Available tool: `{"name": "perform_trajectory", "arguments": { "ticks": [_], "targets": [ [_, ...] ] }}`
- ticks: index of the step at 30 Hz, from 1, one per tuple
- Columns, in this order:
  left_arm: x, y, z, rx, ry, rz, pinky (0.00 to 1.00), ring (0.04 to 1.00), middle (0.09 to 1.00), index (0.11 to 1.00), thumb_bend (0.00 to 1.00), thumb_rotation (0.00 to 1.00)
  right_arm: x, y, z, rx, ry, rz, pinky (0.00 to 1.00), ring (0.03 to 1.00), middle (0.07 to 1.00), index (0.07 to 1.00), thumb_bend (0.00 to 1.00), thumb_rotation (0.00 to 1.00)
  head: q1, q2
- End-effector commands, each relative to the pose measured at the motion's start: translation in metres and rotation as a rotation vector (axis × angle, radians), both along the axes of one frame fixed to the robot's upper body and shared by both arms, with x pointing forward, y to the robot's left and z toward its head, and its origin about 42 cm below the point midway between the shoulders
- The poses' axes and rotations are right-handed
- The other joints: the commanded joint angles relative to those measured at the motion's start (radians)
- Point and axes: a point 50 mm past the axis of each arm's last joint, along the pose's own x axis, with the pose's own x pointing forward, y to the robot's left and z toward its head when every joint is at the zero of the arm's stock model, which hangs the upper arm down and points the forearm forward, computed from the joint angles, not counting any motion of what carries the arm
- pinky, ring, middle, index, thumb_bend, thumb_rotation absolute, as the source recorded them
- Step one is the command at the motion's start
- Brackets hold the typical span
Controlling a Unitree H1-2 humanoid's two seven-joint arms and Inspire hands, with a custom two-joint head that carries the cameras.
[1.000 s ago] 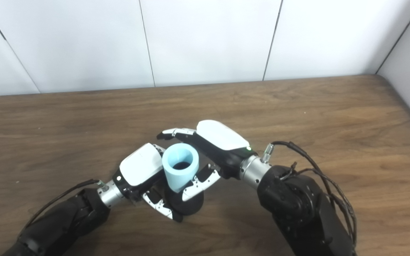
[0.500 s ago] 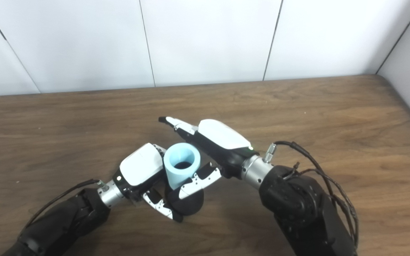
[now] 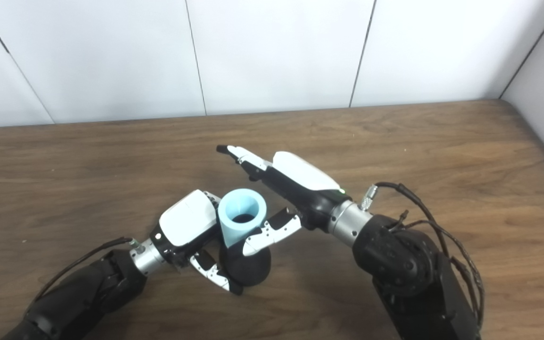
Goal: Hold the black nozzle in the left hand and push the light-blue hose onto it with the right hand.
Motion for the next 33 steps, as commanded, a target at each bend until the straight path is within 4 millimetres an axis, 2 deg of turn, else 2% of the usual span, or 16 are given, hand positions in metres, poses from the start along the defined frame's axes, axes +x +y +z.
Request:
{"name": "perform_trajectory", "arguments": {
  "ticks": [1,4,7,12,14,21,27,31,33],
  "targets": [
    [-0.037,0.01,-0.06,0.126,0.159,0.014,0.24,0.299,0.349,0.384,0.99,0.18,-0.001,-0.001,0.022,0.037,-0.105,-0.002,0.79,0.921,0.996,1.0,1.0,0.49,-0.001,-0.001],
    [-0.037,0.01,-0.061,0.121,0.161,0.013,0.22,0.277,0.327,0.364,1.0,0.18,-0.002,-0.003,0.026,0.066,-0.139,-0.007,0.83,0.938,0.995,0.999,1.0,0.49,-0.002,-0.002],
    [-0.037,0.009,-0.061,0.118,0.168,0.014,0.24,0.302,0.354,0.385,1.0,0.18,-0.004,-0.007,0.03,0.076,-0.177,-0.015,0.82,0.931,0.984,0.989,1.0,0.56,-0.003,-0.002],
    [-0.036,0.008,-0.06,0.128,0.173,0.012,0.26,0.315,0.356,0.382,0.98,0.19,-0.01,-0.015,0.038,0.077,-0.29,-0.013,0.85,0.962,0.982,1.0,1.0,0.79,-0.002,-0.003],
    [-0.036,0.008,-0.06,0.127,0.174,0.012,0.26,0.316,0.357,0.38,0.99,0.19,-0.013,-0.018,0.039,0.074,-0.322,-0.013,0.88,0.985,0.995,1.0,1.0,0.83,-0.001,-0.002],
    [-0.036,0.008,-0.056,0.124,0.17,0.011,0.3,0.351,0.397,0.424,0.99,0.19,-0.033,-0.027,0.033,0.037,-0.414,-0.009,0.88,1.0,0.998,0.992,0.97,0.86,-0.002,-0.002],
    [-0.036,0.007,-0.057,0.115,0.159,0.012,0.29,0.335,0.377,0.409,1.0,0.19,-0.055,-0.025,0.027,-0.005,-0.442,0.052,0.9,0.991,0.953,0.925,0.95,0.85,0.0,-0.001],
    [-0.036,0.007,-0.055,0.115,0.165,0.012,0.32,0.366,0.41,0.441,1.0,0.2,-0.067,-0.025,0.015,-0.059,-0.452,0.067,0.82,0.943,0.916,0.893,0.96,0.81,0.002,-0.002],
    [-0.036,0.007,-0.055,0.115,0.167,0.012,0.33,0.379,0.424,0.453,1.0,0.19,-0.071,-0.026,0.009,-0.077,-0.455,0.065,0.81,0.937,0.911,0.886,0.97,0.8,0.001,-0.002]
  ]
}}
